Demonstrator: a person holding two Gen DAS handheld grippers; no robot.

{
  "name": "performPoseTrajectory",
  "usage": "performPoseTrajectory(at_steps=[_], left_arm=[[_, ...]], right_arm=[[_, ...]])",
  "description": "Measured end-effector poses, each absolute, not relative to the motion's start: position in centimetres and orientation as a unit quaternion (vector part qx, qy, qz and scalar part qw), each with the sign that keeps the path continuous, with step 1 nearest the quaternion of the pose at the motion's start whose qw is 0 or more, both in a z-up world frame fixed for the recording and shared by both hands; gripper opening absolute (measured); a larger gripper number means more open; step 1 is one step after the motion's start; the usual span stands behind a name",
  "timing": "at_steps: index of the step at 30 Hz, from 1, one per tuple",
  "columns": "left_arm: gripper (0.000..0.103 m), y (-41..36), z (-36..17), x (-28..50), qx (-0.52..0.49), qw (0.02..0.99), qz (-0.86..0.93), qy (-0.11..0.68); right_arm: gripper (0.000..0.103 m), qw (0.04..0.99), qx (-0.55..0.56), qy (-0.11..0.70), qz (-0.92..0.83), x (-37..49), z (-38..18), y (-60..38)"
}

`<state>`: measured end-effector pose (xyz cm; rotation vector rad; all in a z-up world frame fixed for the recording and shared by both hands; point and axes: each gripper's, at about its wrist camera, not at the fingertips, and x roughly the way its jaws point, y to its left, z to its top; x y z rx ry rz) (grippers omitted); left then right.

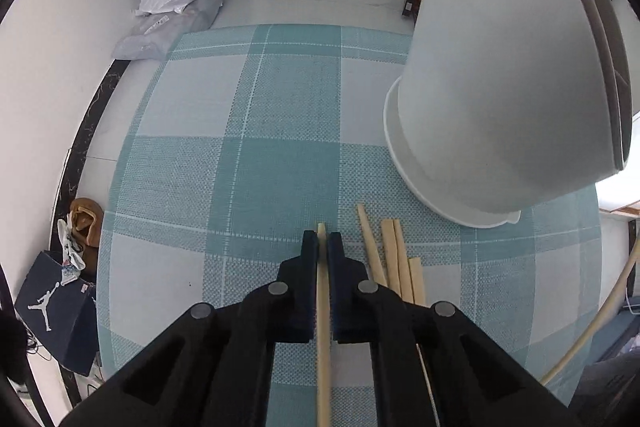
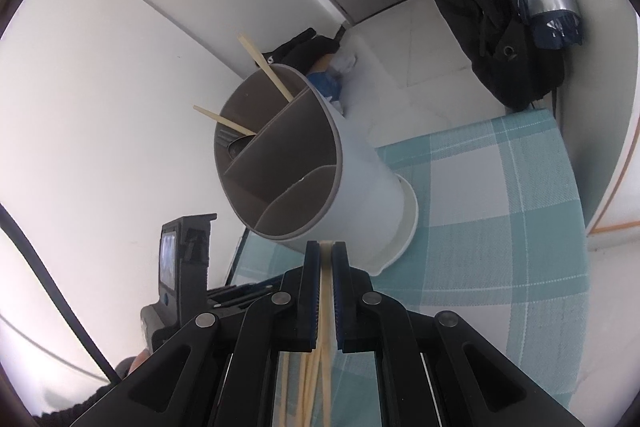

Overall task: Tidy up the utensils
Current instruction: 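Lift the chopstick with the right gripper while the left gripper grasps another chopstick, then raise both held chopsticks upright above the white holder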

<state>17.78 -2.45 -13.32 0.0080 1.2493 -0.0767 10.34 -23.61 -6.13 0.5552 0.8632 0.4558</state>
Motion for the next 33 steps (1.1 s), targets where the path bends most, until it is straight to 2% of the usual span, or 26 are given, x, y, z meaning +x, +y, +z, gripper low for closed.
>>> performPoseTrajectory(at_steps=[7,17,27,33], left_arm=[[0.002,-0.7,-12.2,17.8,-0.049,0.823,-0.011,0.566],[0.002,0.4,-4.9,14.8,-0.113,0.885,-0.035,0.450],[0.001,0.0,-0.7,10.3,-0.088,0.919,-0.069,0.379],[0.001,-0.2,-0.1,8.7,-0.078,0.921,-0.086,0.372]], right_arm=[[0.005,0.858,0.246,0.397,0.213,10.0,-5.1,-23.4],[0.005,0.885,0.202,0.359,0.217,7.6,-3.0,-21.7],[0.005,0.914,0.151,0.321,0.198,4.6,-1.5,-20.1],[0.005,0.917,0.154,0.320,0.181,3.7,-1.4,-20.3]])
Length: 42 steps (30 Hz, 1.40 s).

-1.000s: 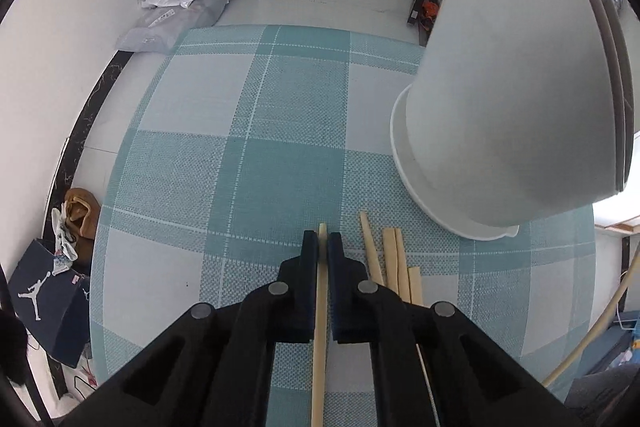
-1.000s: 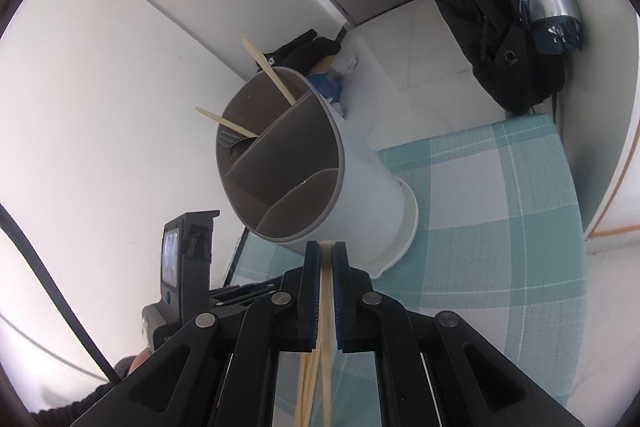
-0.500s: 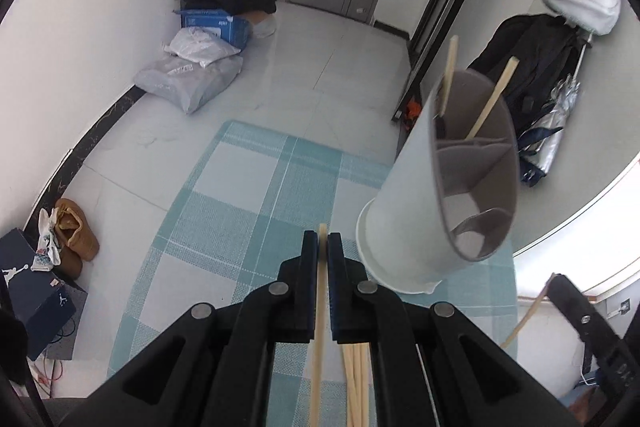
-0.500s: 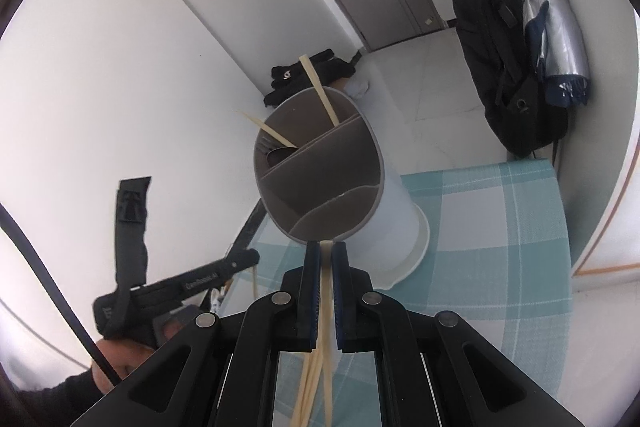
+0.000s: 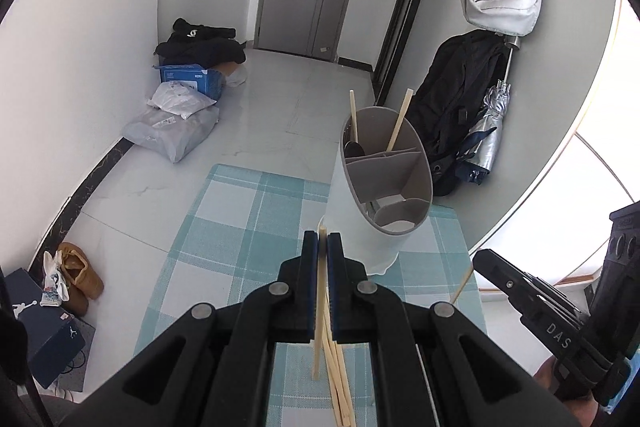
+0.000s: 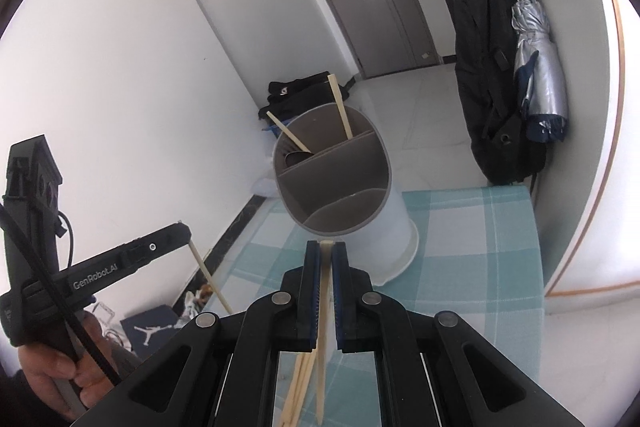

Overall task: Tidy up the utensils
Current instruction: 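Raise both held chopsticks upright above the white holder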

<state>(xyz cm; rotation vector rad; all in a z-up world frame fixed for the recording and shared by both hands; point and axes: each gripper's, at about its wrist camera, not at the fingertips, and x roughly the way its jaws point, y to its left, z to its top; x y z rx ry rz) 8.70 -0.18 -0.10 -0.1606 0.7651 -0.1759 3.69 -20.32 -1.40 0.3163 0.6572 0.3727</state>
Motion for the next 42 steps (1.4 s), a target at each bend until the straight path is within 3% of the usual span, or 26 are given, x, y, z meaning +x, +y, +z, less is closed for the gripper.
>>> performPoseTrajectory(at_steps=[31,42], left_arm=[[0.001,-0.4,3.8,5.0,-0.046,0.924,-0.150,0.348],[0.001,-1.5,9.0,7.0,-0.093,0.920,-0.197,0.325]], right_arm=[[0.005,0.943,0.138,0.267,0.147,-0.8,1.5,-19.4],[0.005,0.947,0.153,0.239,0.153,0.3,5.3,-21.1]])
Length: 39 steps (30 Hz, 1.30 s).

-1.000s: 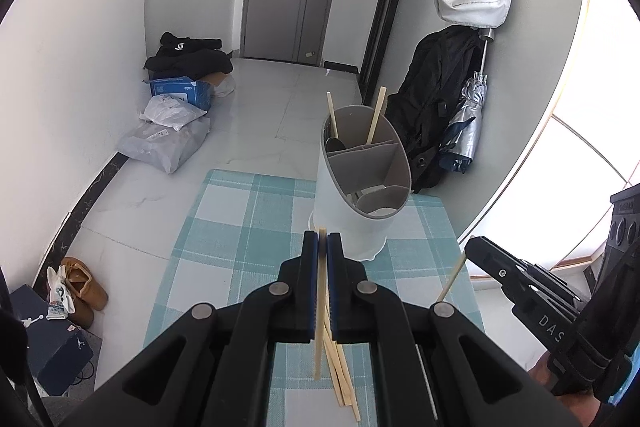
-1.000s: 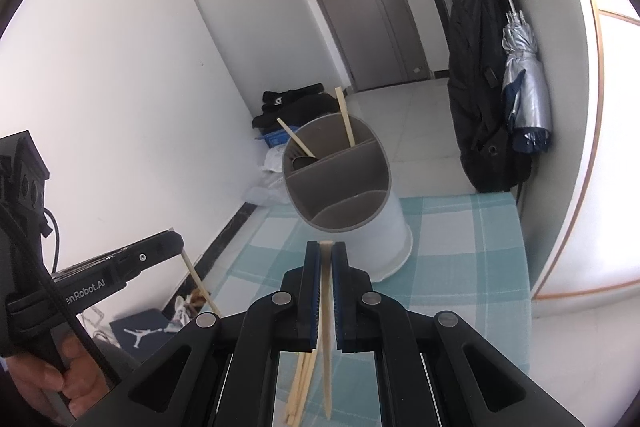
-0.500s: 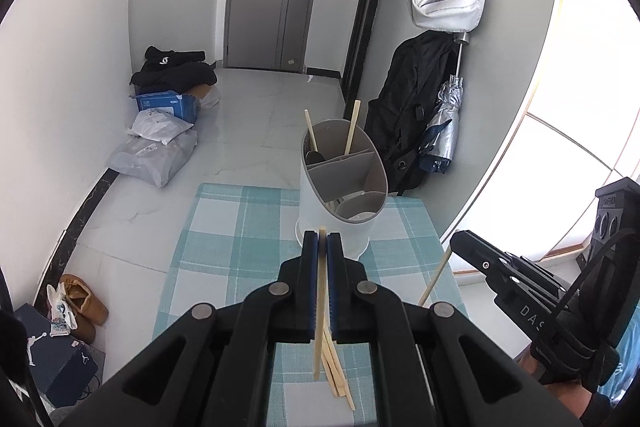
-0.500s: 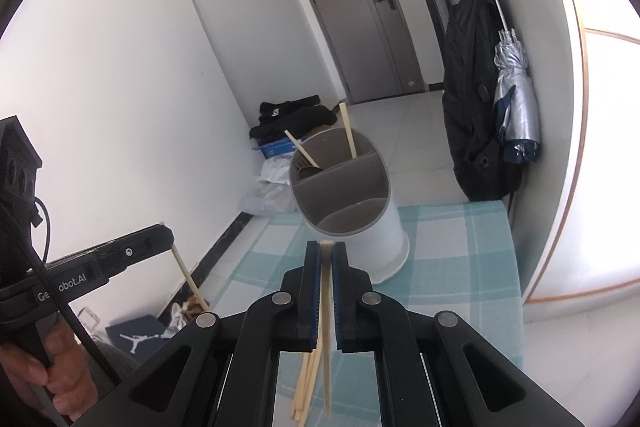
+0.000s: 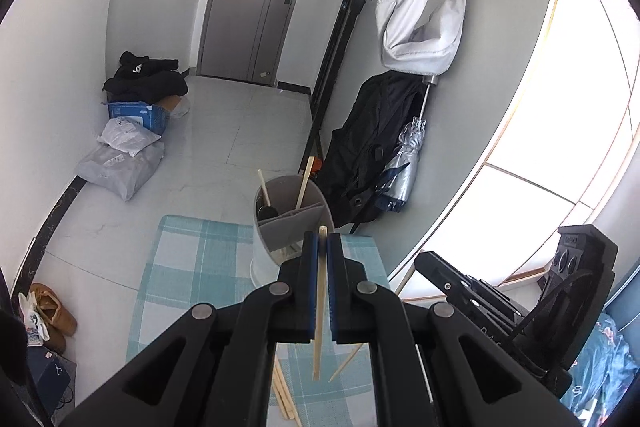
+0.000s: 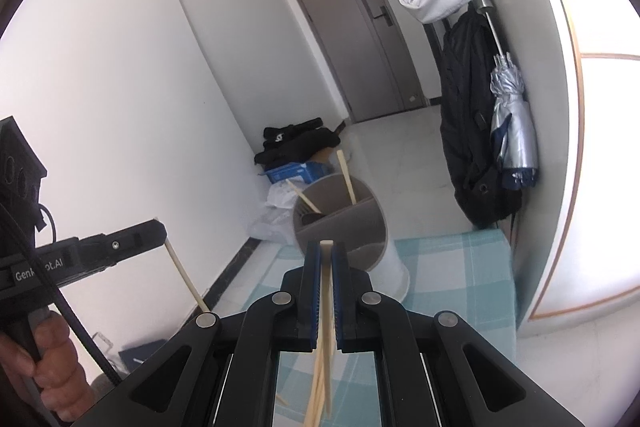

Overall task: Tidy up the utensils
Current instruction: 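Raise both held chopsticks upright above the white holder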

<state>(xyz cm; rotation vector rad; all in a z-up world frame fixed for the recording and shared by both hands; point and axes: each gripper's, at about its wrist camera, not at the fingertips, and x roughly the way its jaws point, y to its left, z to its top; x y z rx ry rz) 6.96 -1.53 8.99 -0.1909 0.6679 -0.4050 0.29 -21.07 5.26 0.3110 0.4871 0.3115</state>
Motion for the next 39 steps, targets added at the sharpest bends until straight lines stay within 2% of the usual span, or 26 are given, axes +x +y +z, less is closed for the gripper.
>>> performPoseTrajectory(at_steps=[12,20,27,39], left_arm=[[0.001,-2.3,14.0,11.7,-0.116,0.923,-0.215,0.298],[0.001,-1.7,16.0,15.5,-0.128,0.927,-0.209,0.283],[0.001,-1.0,16.7,18.4,-0.129,0.934,-0.204,0.263],[0.001,-0.2,13.0,22.7,-0.117,0.932,-0.207,0.272]], right_arm=[[0.005,0.964,0.091,0.189,0.161,4.6,13.6,-21.6],[0.005,0.967,0.069,0.169,0.178,8.9,17.0,-20.8],[0.005,0.967,0.067,0.159,0.187,12.9,18.1,-20.0],[0.005,0.967,0.048,0.173,0.181,18.9,15.9,-18.3]])
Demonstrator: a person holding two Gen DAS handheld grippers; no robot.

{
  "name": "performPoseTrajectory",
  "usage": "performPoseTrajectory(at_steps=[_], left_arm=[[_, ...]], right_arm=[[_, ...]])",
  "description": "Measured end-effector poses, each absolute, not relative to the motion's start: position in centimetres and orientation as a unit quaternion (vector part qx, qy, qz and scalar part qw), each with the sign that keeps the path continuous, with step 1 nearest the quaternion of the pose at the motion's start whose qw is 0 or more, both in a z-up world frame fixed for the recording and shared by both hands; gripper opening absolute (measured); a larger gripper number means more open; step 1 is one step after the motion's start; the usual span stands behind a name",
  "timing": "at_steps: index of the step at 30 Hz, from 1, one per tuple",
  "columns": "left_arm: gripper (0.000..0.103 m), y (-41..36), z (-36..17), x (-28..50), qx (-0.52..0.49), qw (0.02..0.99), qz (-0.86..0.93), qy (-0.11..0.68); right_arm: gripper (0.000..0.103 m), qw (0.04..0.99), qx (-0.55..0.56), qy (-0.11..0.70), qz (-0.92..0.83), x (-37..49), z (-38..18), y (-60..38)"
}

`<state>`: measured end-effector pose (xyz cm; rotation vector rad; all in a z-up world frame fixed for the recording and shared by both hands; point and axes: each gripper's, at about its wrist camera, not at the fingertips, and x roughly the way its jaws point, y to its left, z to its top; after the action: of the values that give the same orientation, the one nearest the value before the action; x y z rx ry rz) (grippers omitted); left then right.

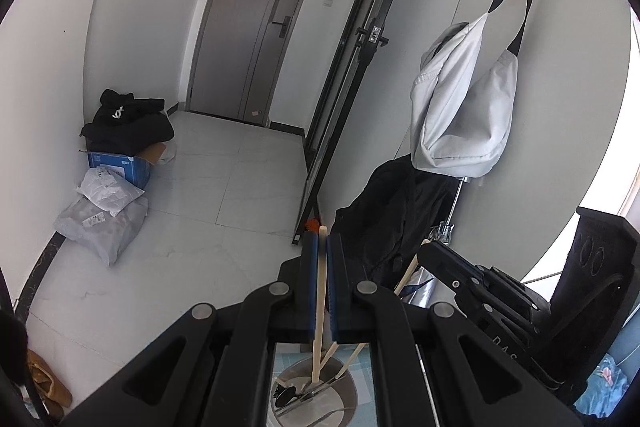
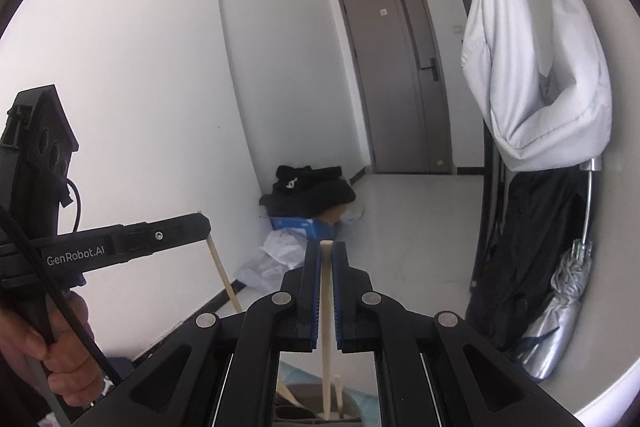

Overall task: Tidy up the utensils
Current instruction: 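Raise both held chopsticks upright above the white holder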

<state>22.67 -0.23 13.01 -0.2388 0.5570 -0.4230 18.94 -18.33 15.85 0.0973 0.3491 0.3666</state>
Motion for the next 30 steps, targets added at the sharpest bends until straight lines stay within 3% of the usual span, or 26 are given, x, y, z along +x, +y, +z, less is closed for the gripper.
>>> performPoseTrajectory(at_steps=[14,30], left_arm=[[0.001,-1.1,9.4,23.9,-0.106,0.924,-0.216,0.296],[0.002,-1.1,6.3,22.9,-0.098,0.903,-0.215,0.358]], right_arm=[[0.005,0.967,0.064,0.166,0.182,19.6,11.5,-19.3],[0.008,0.948,0.050,0.234,0.212,19.0,7.4,-18.5]])
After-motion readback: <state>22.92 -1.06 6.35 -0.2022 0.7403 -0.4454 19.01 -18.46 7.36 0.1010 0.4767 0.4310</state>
